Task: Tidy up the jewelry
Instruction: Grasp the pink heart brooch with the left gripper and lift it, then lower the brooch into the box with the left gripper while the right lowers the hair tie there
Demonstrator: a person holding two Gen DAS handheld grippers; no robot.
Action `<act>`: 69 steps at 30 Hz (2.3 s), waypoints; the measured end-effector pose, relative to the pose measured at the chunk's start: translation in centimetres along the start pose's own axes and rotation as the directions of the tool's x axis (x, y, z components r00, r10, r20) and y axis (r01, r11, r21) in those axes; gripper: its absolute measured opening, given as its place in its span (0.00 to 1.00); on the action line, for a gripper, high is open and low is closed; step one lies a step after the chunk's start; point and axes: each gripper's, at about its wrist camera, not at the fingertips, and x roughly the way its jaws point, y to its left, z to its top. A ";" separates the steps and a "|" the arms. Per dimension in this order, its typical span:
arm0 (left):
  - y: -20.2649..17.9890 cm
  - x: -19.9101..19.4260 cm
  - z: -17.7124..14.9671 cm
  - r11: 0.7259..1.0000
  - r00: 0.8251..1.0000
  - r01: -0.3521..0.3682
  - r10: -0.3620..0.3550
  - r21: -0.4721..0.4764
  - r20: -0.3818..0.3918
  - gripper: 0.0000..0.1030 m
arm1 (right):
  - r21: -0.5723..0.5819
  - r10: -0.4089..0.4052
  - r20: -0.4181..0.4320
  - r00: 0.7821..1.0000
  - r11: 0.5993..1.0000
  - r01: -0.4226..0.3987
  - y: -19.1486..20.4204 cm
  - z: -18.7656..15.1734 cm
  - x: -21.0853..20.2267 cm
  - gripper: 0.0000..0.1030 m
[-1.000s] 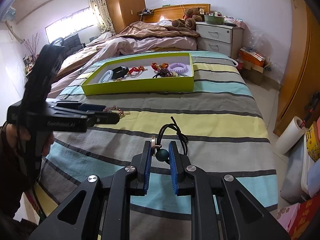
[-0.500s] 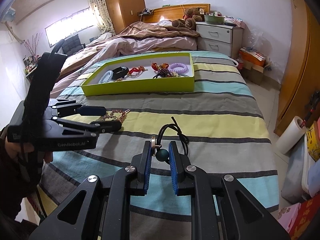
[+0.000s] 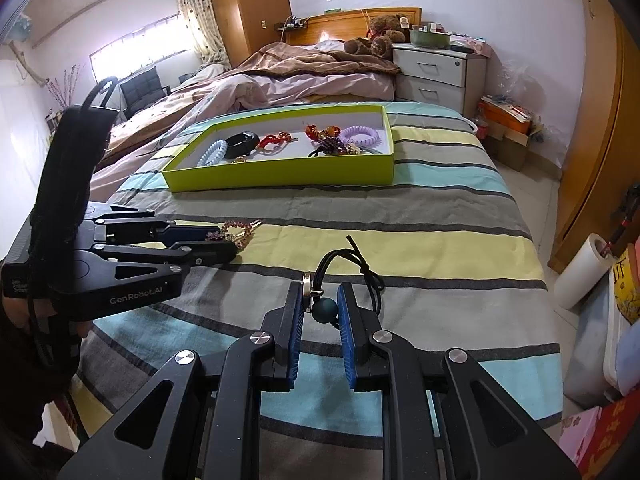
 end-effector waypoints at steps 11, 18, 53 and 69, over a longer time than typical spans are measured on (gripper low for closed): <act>0.8 -1.3 -0.5 0.999 0.999 0.006 -0.004 -0.034 0.038 0.10 | -0.006 -0.002 0.003 1.000 1.000 0.002 0.4 0.0 -0.1 0.17; 1.5 -2.1 -0.7 0.998 0.998 0.010 -0.006 -0.064 0.060 0.10 | -0.006 -0.002 0.008 1.000 1.000 0.002 0.7 0.2 -0.2 0.17; 8.6 -3.5 5.4 0.984 0.986 0.013 0.017 -0.177 0.165 0.10 | -0.081 0.028 0.102 0.994 0.997 -0.020 0.4 14.3 4.8 0.17; 8.6 2.0 7.9 0.979 0.991 0.065 -0.041 -0.194 0.125 0.10 | -0.105 -0.027 0.017 0.999 0.994 0.028 -2.9 17.7 12.9 0.17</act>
